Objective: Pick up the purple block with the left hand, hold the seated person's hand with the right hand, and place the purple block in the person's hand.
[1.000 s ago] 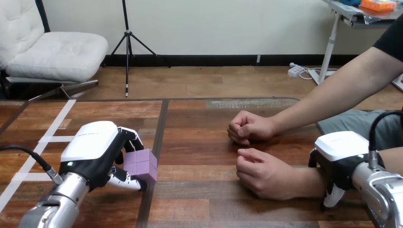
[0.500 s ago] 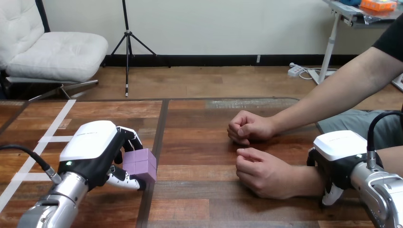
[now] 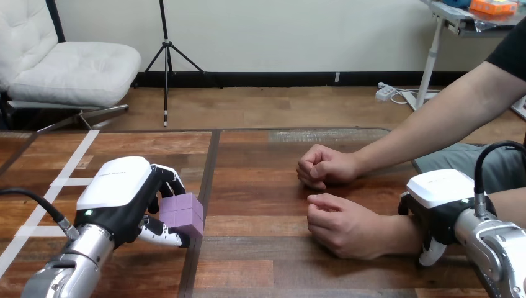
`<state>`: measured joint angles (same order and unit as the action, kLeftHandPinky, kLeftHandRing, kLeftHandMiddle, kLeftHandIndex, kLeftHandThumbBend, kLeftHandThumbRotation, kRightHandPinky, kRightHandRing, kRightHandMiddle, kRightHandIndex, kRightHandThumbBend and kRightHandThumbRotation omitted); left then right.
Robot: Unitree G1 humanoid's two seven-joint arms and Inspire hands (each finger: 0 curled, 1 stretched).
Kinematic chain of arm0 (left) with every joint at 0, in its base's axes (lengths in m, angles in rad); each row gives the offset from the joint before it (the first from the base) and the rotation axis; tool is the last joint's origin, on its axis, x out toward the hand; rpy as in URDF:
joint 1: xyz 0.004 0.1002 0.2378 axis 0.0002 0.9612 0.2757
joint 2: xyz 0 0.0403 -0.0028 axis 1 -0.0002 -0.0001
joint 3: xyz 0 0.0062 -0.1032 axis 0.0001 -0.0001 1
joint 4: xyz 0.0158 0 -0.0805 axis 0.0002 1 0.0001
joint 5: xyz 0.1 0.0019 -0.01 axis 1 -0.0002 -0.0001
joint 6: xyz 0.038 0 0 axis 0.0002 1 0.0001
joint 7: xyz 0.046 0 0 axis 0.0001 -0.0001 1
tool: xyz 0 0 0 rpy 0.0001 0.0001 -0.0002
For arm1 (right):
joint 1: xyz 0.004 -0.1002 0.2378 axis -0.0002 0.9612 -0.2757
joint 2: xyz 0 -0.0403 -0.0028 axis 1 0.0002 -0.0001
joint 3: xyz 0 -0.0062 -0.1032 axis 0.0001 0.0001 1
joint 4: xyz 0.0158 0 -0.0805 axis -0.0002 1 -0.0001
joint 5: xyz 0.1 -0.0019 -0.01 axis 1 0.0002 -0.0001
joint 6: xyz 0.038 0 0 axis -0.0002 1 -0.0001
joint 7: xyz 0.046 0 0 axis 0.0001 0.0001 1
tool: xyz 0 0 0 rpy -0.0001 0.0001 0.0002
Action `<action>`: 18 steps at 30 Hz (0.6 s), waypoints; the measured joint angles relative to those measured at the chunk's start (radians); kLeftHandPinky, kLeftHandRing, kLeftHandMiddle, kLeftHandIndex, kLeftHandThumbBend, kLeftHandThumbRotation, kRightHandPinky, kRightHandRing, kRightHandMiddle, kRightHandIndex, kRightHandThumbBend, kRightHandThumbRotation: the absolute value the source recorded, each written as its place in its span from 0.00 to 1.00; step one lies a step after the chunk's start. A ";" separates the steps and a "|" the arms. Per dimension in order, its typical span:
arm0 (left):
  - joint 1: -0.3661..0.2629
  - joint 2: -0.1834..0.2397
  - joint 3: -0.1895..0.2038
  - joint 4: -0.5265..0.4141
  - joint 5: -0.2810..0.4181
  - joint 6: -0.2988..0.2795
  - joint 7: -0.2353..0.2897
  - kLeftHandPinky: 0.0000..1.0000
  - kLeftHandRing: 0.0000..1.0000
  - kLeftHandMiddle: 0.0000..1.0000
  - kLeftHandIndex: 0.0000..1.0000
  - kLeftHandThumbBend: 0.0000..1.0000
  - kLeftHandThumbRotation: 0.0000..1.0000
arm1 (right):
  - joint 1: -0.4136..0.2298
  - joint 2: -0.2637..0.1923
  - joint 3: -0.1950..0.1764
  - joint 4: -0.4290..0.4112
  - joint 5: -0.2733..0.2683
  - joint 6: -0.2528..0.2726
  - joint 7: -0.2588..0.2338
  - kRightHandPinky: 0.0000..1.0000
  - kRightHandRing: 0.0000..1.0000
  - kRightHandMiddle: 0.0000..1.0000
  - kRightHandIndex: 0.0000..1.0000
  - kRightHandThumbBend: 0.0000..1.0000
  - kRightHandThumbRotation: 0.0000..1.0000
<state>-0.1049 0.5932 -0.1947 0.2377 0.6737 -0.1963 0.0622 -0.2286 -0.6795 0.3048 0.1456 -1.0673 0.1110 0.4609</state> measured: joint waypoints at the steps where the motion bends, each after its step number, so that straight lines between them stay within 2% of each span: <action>1: 0.000 0.000 0.001 -0.001 0.000 0.000 0.000 0.40 0.44 0.48 0.48 0.74 0.00 | -0.002 0.000 0.001 0.002 0.000 0.000 0.000 0.81 0.80 0.81 0.77 0.66 0.01; 8: 0.002 0.000 0.003 -0.003 0.000 0.000 0.000 0.40 0.44 0.48 0.48 0.74 0.00 | -0.018 0.000 0.015 0.024 -0.001 -0.007 -0.004 0.79 0.78 0.79 0.75 0.63 0.00; 11: 0.004 0.000 0.004 -0.004 0.000 0.000 0.000 0.40 0.44 0.48 0.48 0.74 0.00 | -0.022 0.000 0.019 0.031 -0.001 -0.009 -0.008 0.75 0.74 0.76 0.73 0.63 0.00; 12: 0.004 0.000 0.004 -0.004 0.000 0.000 0.000 0.40 0.43 0.48 0.48 0.74 0.00 | -0.023 0.000 0.020 0.033 -0.001 -0.010 -0.010 0.69 0.71 0.73 0.72 0.64 0.00; 18: 0.008 0.000 0.004 -0.004 0.000 0.000 0.000 0.40 0.43 0.48 0.48 0.74 0.00 | -0.024 0.000 0.023 0.044 0.005 -0.016 -0.031 0.51 0.59 0.66 0.70 0.67 0.00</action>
<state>-0.0974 0.5933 -0.1908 0.2333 0.6737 -0.1964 0.0621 -0.2531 -0.6794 0.3275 0.1892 -1.0625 0.0954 0.4303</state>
